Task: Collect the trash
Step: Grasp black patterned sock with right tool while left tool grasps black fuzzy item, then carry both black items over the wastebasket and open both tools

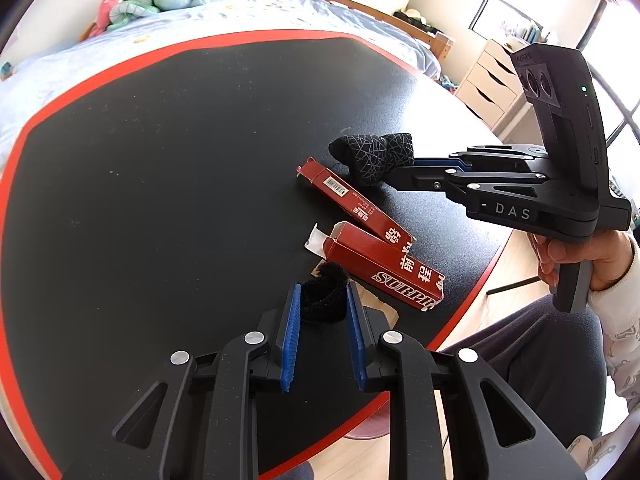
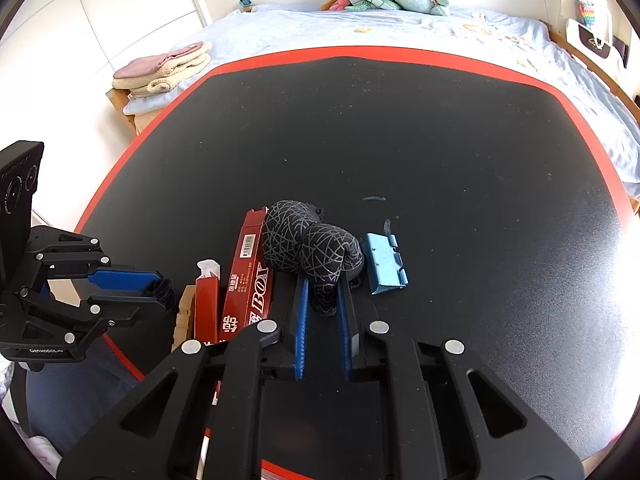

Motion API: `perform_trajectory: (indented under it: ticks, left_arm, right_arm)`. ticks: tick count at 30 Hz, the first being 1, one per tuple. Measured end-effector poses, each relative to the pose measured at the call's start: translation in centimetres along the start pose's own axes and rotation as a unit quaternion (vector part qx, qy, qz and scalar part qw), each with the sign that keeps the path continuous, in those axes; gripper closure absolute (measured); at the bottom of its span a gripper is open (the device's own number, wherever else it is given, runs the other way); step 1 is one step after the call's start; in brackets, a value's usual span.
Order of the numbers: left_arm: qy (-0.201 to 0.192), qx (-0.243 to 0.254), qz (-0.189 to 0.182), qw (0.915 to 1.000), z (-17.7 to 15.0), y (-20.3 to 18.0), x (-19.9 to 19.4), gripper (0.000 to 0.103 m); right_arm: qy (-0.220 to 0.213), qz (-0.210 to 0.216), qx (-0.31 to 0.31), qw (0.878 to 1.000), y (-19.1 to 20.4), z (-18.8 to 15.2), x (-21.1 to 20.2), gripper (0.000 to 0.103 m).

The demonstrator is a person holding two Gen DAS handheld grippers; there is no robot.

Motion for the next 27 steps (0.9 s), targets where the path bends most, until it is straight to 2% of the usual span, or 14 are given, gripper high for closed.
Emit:
perform_trajectory:
  ticks: [15,27]
  left_arm:
    - [-0.027,0.015,0.010,0.9995,-0.3,-1.7,-4.1,0.081]
    - [-0.045,0.039,0.011,0.9982,-2.0,-5.1,-7.2,0.081]
  right_arm:
    - [-0.034,-0.009,0.004,0.999,1.1,-1.5,-5.8,0.093]
    - [-0.050,-0.024,0.013,0.998,3.0,-6.3,-12.0,0.093]
Point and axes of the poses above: each gripper's, at about its wrist camera, not at the fingertips, and x roughly the way its jaws point, y to its left, z to its top, the point moved 8 cm from there along x, roughly the way its jaws point, and after that the axes turned 6 degrees about y, right-handed, at the moved point
